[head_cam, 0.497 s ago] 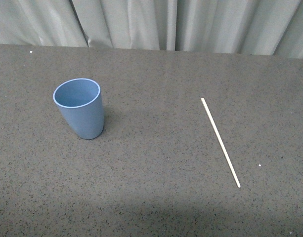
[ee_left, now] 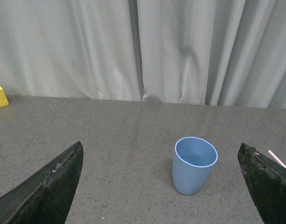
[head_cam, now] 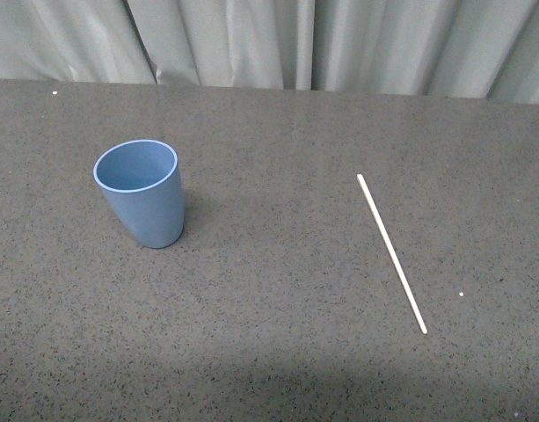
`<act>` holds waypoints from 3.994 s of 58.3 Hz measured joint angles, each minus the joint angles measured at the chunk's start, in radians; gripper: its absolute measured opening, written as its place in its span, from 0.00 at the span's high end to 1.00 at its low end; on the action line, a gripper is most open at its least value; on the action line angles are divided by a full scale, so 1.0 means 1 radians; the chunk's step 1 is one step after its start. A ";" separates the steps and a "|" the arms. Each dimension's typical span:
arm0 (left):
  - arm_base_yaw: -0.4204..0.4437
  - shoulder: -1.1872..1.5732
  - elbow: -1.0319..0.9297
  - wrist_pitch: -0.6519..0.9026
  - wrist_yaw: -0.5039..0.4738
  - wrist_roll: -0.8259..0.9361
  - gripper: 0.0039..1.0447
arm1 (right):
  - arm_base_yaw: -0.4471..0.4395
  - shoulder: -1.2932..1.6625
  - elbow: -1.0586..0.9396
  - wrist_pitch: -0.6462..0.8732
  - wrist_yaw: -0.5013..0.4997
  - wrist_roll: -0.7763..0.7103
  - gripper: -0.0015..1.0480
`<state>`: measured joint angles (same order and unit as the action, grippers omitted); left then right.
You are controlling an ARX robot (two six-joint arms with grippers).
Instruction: Transfer chopsticks to blue cup
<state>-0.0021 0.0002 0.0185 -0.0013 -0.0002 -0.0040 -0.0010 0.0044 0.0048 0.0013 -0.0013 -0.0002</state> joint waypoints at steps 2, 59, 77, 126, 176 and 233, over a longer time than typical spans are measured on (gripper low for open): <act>0.000 0.000 0.000 0.000 0.000 0.000 0.06 | 0.000 0.000 0.000 0.000 0.000 0.000 0.09; 0.000 0.000 0.000 0.000 0.000 0.000 0.06 | 0.143 1.228 0.460 0.189 -0.002 -0.169 0.09; 0.000 0.000 0.000 0.000 0.000 0.000 0.06 | 0.205 1.693 0.844 -0.088 -0.035 -0.030 0.09; 0.000 0.000 0.000 0.000 0.000 0.000 0.06 | 0.320 2.316 1.448 -0.452 0.008 0.180 0.09; 0.000 0.000 0.000 0.000 0.000 0.000 0.06 | 0.337 2.111 1.186 0.078 -0.042 0.122 0.99; 0.000 0.000 0.000 0.000 0.000 0.000 0.06 | 0.613 2.219 1.337 0.888 -0.545 0.129 0.99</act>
<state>-0.0021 0.0002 0.0185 -0.0013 -0.0006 -0.0044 0.6121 2.2234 1.3418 0.8890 -0.5461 0.1287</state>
